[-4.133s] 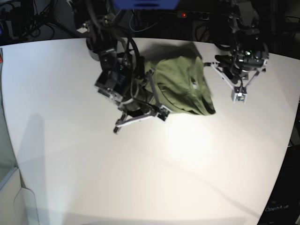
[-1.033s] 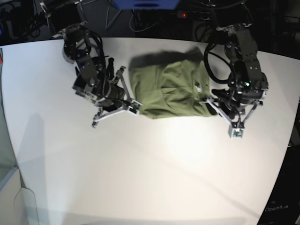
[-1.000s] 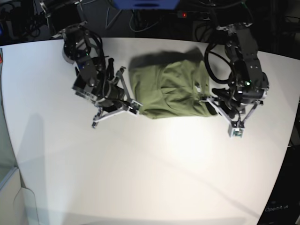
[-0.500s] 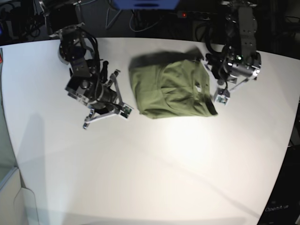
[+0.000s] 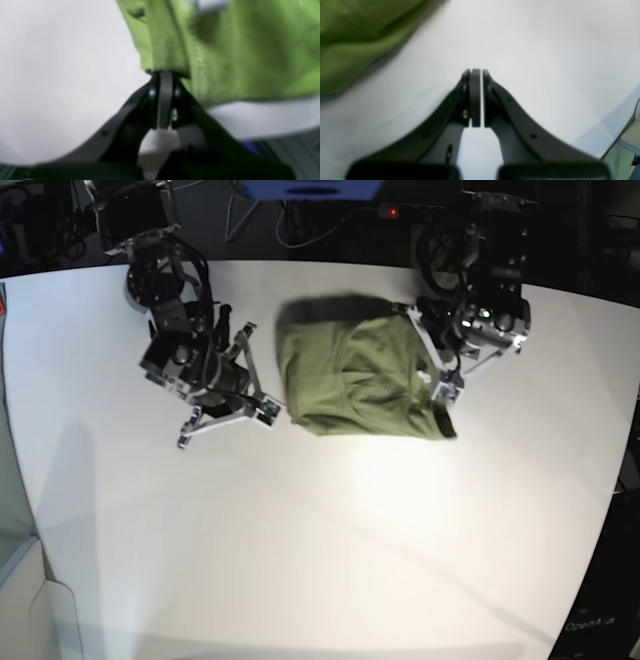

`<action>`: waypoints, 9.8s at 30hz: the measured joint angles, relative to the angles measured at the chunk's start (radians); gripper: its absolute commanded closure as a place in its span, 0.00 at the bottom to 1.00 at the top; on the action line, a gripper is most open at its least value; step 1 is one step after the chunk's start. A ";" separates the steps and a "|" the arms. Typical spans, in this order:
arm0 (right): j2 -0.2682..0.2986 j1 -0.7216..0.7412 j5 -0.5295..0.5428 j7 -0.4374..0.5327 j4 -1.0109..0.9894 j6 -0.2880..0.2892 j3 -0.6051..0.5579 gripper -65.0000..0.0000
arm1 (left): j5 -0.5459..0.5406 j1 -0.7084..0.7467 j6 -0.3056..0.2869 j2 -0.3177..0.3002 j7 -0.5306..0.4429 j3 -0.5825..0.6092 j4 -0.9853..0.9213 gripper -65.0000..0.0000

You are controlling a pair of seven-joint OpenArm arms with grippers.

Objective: Fold the T-shirt properly

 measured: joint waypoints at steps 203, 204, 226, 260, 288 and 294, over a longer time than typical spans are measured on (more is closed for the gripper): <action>-0.095 -0.159 -0.136 0.293 -0.035 0.000 0.212 1.00 | 0.002 -0.581 -0.082 0.175 -0.745 -0.106 -0.754 0.99; -0.095 -0.163 -0.135 0.293 -0.034 0.000 0.211 1.00 | 0.002 -0.585 -0.083 0.175 -0.753 -0.106 -0.720 0.99; -0.106 -0.325 -0.131 0.302 0.131 0.000 0.447 1.00 | -0.006 -0.096 -0.109 -0.025 -0.297 -0.190 0.105 0.99; -0.308 -0.819 0.136 0.613 0.187 0.001 1.002 1.00 | 0.007 0.541 -0.401 -0.057 -0.510 -0.289 0.238 0.99; -0.027 -0.402 -0.176 1.572 -1.577 -0.008 1.213 1.00 | 0.146 0.253 -0.379 0.060 -1.646 -0.342 -1.389 0.99; -0.004 -0.302 -0.376 1.519 -1.680 -0.242 1.213 1.00 | 0.158 0.063 -0.377 0.006 -1.810 -0.335 -1.740 0.99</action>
